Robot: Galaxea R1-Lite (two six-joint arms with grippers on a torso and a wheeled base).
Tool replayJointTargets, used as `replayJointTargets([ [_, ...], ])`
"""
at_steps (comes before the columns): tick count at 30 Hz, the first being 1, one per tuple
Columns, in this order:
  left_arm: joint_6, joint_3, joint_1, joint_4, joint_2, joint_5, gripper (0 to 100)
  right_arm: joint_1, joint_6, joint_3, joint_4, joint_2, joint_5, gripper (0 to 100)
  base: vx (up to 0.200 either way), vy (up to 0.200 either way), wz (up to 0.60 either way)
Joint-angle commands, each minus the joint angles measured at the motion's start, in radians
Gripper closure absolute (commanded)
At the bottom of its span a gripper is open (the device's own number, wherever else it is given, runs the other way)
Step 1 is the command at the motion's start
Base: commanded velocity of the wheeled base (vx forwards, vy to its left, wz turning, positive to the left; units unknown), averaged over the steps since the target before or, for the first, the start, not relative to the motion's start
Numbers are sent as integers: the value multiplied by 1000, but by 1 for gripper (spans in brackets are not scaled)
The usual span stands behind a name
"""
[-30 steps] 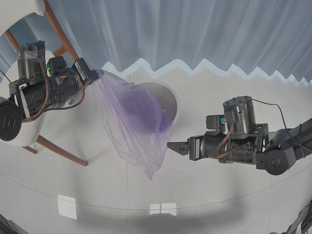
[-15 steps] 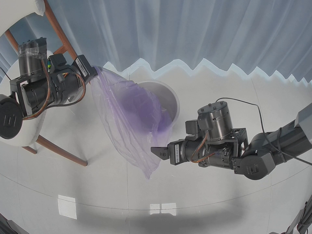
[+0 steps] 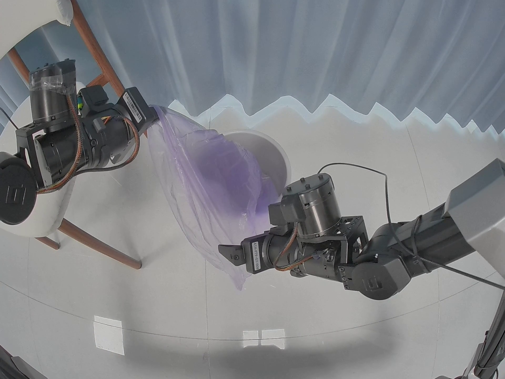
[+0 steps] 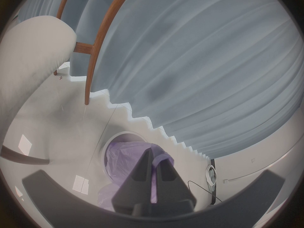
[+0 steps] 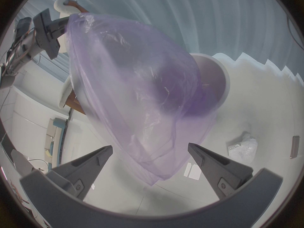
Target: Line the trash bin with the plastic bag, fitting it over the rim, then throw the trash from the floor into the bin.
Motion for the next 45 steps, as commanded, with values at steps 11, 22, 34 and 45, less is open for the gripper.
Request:
replayJointTargets([
  [11,0,-6,0,1,2,0,100,-126,76,-136,-7,8,-46,100,0,0,0],
  [22,1,-3,29,0,43,-5,100,-227,168,-337,-68,-21,40,100,0,0,0],
  [34,-8,-3,44,0,114,0,100,-252,225,-495,-170,91,134,100,0,0,0],
  [45,-8,79,8,87,88,2,100,-252,278,-540,-174,130,146,100,0,0,0],
])
